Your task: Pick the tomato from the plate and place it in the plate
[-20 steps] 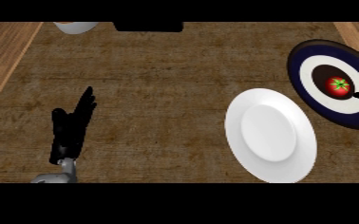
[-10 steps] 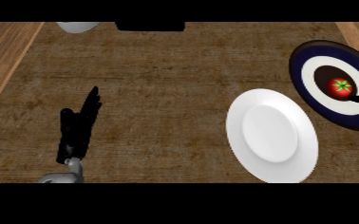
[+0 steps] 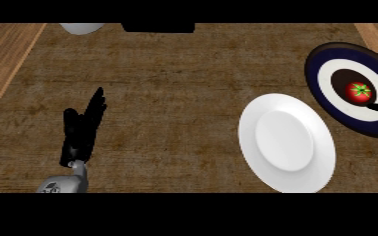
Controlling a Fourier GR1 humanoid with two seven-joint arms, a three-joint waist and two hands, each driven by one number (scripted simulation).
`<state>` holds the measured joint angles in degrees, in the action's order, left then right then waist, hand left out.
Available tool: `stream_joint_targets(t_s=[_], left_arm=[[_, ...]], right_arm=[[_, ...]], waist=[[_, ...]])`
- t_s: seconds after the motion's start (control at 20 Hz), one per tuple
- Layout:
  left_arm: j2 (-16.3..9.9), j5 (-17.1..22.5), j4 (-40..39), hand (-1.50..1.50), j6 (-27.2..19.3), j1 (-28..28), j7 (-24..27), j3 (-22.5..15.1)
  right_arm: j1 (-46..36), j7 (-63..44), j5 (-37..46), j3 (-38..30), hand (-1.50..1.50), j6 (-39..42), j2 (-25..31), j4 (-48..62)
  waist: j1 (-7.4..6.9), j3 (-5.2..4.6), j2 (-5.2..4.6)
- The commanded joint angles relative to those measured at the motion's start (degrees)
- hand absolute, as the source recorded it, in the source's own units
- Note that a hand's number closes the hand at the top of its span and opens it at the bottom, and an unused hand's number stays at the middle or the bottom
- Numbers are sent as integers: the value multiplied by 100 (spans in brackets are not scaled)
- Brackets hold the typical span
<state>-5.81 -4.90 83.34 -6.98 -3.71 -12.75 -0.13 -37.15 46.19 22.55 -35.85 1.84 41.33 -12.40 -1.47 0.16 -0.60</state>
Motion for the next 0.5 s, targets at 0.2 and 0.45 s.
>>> stream_joint_targets(t_s=[0.2, 0.45], left_arm=[[47, -11, 23, 0, -12, -96, 3, 34], [55, -60, -83, 0, -26, 91, 196, 49]], right_arm=[[318, 153, -114, -10, -150, -264, 130, 163], [367, 78, -160, -15, -150, -142, 434, 225]], waist=[[10, 2, -3], [-9, 5, -9]])
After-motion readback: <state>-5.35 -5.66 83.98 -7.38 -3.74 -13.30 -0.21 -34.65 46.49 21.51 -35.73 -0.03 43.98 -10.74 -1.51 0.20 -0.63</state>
